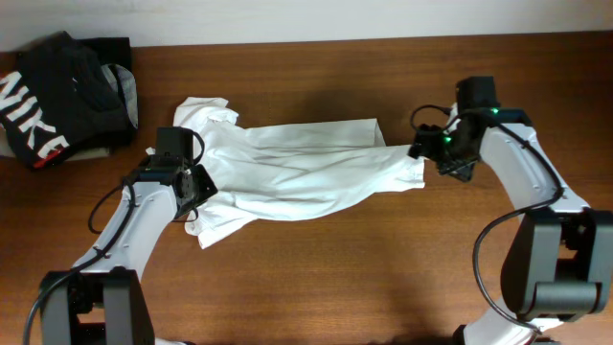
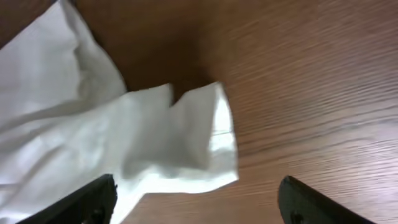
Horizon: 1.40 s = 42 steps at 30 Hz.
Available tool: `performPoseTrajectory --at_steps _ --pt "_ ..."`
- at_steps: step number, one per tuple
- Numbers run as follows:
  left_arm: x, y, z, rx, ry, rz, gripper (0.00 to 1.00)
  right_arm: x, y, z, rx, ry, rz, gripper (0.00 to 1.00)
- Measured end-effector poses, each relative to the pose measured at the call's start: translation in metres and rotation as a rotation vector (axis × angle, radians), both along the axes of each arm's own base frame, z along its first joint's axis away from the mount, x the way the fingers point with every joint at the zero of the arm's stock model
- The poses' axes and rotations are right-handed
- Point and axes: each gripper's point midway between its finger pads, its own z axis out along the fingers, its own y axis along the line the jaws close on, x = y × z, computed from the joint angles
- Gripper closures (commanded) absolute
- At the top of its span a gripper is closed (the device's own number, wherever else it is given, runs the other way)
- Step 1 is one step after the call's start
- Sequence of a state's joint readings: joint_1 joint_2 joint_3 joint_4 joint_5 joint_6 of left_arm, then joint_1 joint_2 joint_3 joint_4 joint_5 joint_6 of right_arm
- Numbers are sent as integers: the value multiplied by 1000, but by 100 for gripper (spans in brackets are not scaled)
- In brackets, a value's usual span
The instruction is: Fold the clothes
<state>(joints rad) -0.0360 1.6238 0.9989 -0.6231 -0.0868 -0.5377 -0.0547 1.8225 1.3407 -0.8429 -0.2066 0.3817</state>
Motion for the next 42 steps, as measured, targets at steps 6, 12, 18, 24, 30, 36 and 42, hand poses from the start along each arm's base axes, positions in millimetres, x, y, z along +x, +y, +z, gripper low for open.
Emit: performPoseTrajectory --at_steps 6,12,18,24,30,36,42 --pt "0 0 -1 0 2 0 99 -10 -13 -17 -22 62 28 38" --pt "0 0 -1 0 3 0 99 -24 -9 -35 -30 126 146 32" --pt "0 0 -1 0 4 0 99 7 5 -30 36 -15 188 41" --pt "-1 0 -1 0 7 0 99 28 10 -50 64 -58 179 96" --pt "-1 0 -1 1 8 0 99 60 13 -53 67 -157 120 0" --pt "-3 0 -2 1 16 0 99 38 -10 -45 6 -22 120 3" --pt "-3 0 -2 0 16 0 99 15 -9 -54 5 60 151 41"
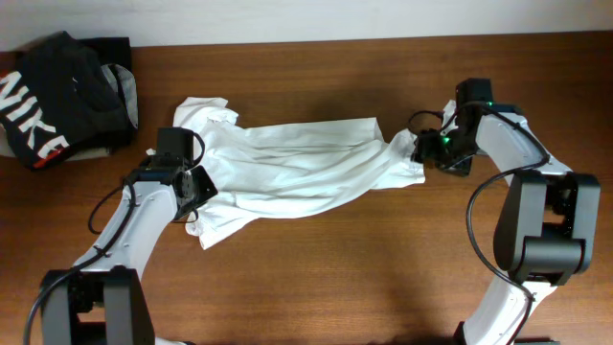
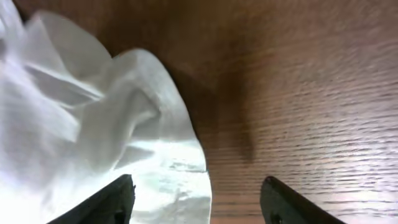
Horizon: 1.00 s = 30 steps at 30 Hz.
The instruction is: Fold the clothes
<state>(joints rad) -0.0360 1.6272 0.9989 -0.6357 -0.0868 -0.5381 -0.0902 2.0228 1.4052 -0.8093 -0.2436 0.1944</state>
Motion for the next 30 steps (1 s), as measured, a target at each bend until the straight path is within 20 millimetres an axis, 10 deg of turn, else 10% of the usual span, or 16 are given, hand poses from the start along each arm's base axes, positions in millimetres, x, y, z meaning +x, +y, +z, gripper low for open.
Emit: performPoseTrajectory --at_steps 9,15,30 --pt "-1 0 0 0 3 0 99 -8 19 -18 -34 47 23 83" --pt "-2 0 -1 0 9 0 99 -6 18 -20 -25 61 -87 95" --pt "-52 2 50 2 59 0 99 -22 18 -1 -17 103 -158 96"
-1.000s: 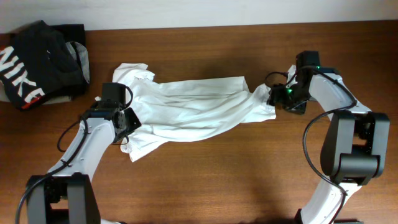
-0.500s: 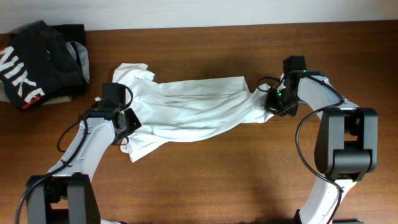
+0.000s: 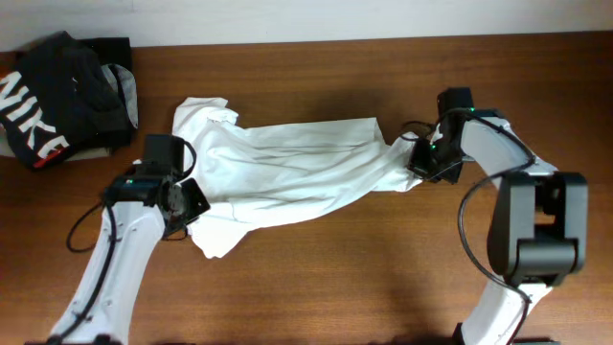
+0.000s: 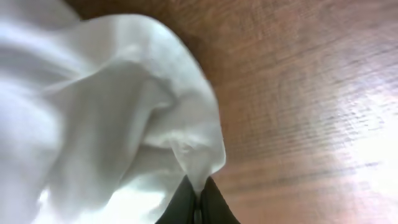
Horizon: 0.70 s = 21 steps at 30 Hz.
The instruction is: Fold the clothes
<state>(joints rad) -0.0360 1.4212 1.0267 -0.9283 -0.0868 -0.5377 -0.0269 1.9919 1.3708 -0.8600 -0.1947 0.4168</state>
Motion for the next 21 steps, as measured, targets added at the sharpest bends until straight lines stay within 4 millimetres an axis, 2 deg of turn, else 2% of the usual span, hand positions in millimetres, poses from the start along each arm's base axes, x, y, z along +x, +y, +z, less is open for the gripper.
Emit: performPoseTrajectory --at_steps 3,5,7,11,12,13,15,18,20,21 --pt "-8 0 22 -2 -56 0 99 -5 0 25 0 -25 0 96" --pt "-21 2 36 2 -65 1 99 -8 0 42 -1 -52 0 96" --pt "-26 7 64 28 -125 10 99 -10 1 70 -3 -113 2 96" --pt "-26 15 127 71 -283 23 99 -21 -2 135 -27 -269 7 87" --pt "-25 16 136 76 -308 20 99 -24 -3 150 -33 -309 7 86" --pt "-24 16 142 81 -325 17 99 -28 -4 168 -41 -362 7 87" --pt "-26 18 142 89 -316 15 99 -37 -6 188 -58 -411 2 87" --pt "-28 21 142 118 -308 6 99 -50 -11 204 -91 -443 -5 87" --pt "-26 25 149 136 -325 12 99 -53 -14 208 -108 -455 -8 70" --pt "-26 25 153 139 -338 14 99 -54 -15 207 -112 -448 -9 69"
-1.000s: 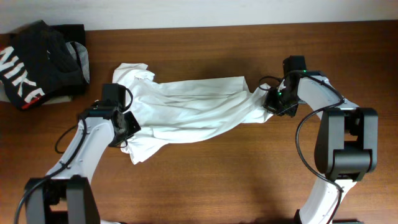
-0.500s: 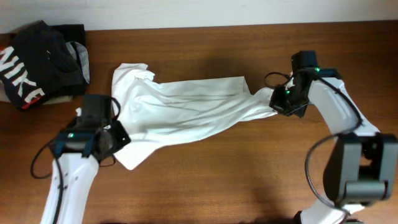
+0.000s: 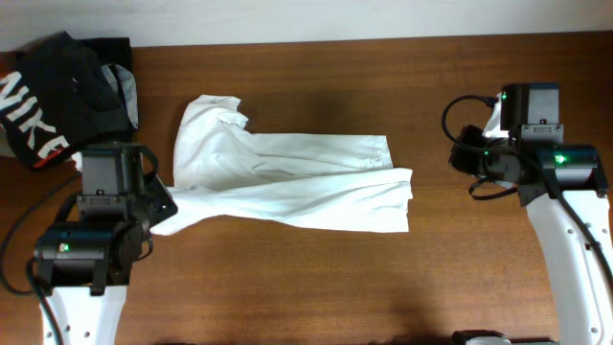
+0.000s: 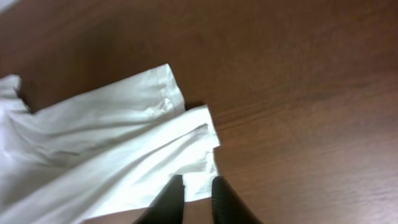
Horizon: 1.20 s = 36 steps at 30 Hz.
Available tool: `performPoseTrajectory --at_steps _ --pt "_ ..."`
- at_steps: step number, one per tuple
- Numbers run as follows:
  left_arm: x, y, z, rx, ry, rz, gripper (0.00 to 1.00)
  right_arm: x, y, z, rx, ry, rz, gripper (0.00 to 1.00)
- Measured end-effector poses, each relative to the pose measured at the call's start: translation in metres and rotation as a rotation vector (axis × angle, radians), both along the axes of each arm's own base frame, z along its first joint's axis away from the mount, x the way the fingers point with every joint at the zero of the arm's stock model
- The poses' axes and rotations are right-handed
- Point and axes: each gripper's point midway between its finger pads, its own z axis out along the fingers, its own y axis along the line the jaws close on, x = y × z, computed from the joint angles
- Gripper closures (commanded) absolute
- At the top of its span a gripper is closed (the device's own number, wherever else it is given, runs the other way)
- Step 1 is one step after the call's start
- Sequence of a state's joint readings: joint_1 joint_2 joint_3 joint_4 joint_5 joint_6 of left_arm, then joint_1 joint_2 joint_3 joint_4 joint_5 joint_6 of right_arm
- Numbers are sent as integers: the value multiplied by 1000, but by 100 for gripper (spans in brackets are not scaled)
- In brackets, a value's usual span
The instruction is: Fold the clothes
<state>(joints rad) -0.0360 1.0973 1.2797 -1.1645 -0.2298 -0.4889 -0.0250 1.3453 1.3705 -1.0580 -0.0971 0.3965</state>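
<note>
A white shirt [image 3: 287, 177] lies spread across the middle of the wooden table [image 3: 316, 278], with its collar end at the upper left and its straight hem at the right. My right gripper [image 3: 467, 159] is lifted off to the right of the hem. In the right wrist view the gripper [image 4: 196, 182] hangs above the hem corner of the shirt [image 4: 106, 143], its fingers [image 4: 176, 194] a narrow gap apart and holding nothing. My left gripper [image 3: 158, 206] sits at the shirt's lower left corner, under the raised arm. Its jaws are hidden.
A pile of black clothes with white Nike lettering [image 3: 57, 91] lies at the table's back left corner. Both arms stand high over the left and right ends of the table.
My right gripper has let go of the shirt's right end and is now raised further right. The shirt lies flatter and stretched out, its hem square. The left arm has risen and shifted left.
The right gripper was open beside the shirt's right end, then closer over its bunched edge. It was then shut on that edge with the cloth gathered up. Now the cloth is released and lies smooth, and both arms are lifted.
</note>
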Motion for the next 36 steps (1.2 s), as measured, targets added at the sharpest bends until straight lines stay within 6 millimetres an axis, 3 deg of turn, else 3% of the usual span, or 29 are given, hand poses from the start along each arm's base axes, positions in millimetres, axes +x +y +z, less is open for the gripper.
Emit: performPoseTrajectory --at_steps 3,4,10,11,12,14,15,19,22,27,29,31,33,36 --pt "-5 2 3 8 6 4 99 -5 -1 -10 -4 52 2 68" --pt "-6 2 2 10 17 3 99 -5 0 -23 -2 101 2 68" --pt "0 1 -18 13 107 2 99 -8 22 -129 108 409 110 67" --pt "2 1 -23 11 132 0 99 -17 27 -161 140 519 126 65" --pt "3 1 -25 11 141 0 99 -18 28 -167 148 538 130 60" --pt "5 0 -31 10 164 -1 99 -17 33 -184 165 573 156 34" --pt "5 0 -32 10 170 -1 99 -18 40 -190 176 588 177 30" --pt "5 0 -33 10 173 -2 99 -10 62 -193 166 543 262 32" --pt "3 0 -34 7 184 -3 99 -17 63 -203 147 551 274 32" --pt "3 0 -34 6 185 -4 99 -18 62 -217 141 531 277 62" --pt "3 -1 -35 5 185 -4 99 -19 63 -218 147 529 272 66" --pt "3 -1 -35 4 185 -5 99 -19 63 -220 150 527 271 76" --pt "3 -1 -35 4 185 -5 99 -18 63 -220 151 524 268 96" --pt "3 -1 -35 4 185 -5 99 -16 64 -220 157 520 247 96"
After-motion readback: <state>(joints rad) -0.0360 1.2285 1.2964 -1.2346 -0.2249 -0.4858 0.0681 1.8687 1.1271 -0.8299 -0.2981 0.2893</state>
